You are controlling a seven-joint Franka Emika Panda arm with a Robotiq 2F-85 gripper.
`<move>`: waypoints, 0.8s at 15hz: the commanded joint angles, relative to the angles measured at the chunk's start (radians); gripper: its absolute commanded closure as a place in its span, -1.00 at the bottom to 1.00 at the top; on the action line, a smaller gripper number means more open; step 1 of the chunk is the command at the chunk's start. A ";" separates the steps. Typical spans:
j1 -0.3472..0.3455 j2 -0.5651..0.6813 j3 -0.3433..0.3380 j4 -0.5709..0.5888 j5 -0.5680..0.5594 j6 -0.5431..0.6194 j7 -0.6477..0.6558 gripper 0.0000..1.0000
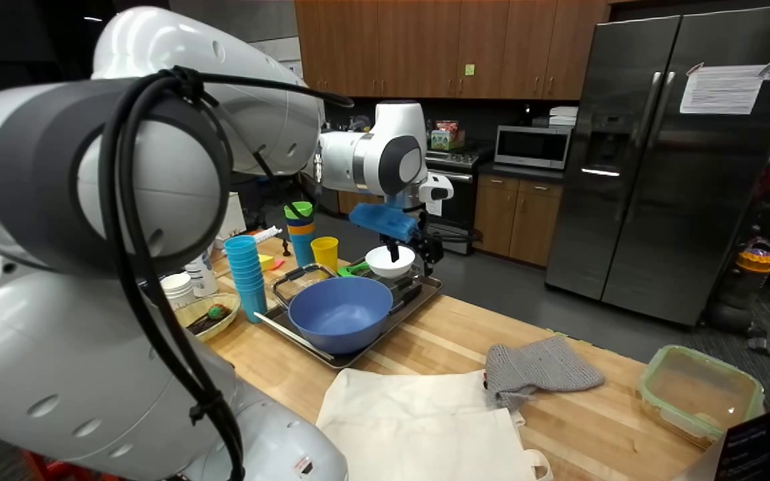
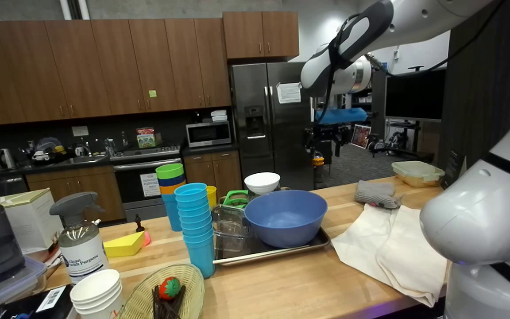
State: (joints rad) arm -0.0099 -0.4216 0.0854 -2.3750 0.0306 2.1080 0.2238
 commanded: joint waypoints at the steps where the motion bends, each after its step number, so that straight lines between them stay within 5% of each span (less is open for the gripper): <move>1: 0.003 0.002 -0.008 -0.001 0.012 0.011 0.014 -1.00; 12: -0.017 0.021 0.005 0.033 0.094 -0.156 0.241 -1.00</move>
State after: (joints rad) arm -0.0150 -0.4097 0.0842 -2.3706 0.1051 2.0164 0.3933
